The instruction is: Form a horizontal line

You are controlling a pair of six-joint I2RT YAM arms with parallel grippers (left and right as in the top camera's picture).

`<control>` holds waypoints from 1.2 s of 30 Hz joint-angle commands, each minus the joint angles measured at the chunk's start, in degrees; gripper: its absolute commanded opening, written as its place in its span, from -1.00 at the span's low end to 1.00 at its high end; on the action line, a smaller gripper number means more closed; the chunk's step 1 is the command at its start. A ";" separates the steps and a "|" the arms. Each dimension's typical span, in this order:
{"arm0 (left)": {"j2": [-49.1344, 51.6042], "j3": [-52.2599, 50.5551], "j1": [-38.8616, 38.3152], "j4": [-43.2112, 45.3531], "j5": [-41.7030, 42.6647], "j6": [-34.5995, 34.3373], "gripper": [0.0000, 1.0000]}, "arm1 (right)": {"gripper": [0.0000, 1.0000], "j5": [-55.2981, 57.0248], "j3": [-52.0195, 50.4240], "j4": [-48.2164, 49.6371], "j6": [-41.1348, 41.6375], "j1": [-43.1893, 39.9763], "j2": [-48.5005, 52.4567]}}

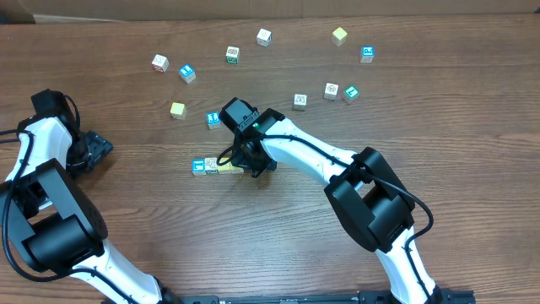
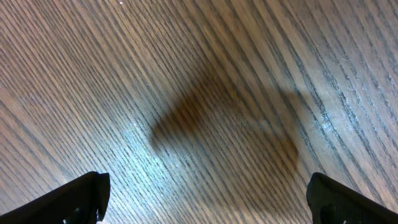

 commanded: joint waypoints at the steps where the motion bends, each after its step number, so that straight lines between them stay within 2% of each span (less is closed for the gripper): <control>1: 0.15 -0.31 0.20 0.04 -0.59 0.07 0.99 | -0.92 -0.09 -0.90 0.24 0.00 0.48 -0.26; 36: 0.15 -0.31 0.20 0.04 -0.59 0.07 1.00 | -0.92 -0.72 -0.90 1.57 0.44 1.05 -0.26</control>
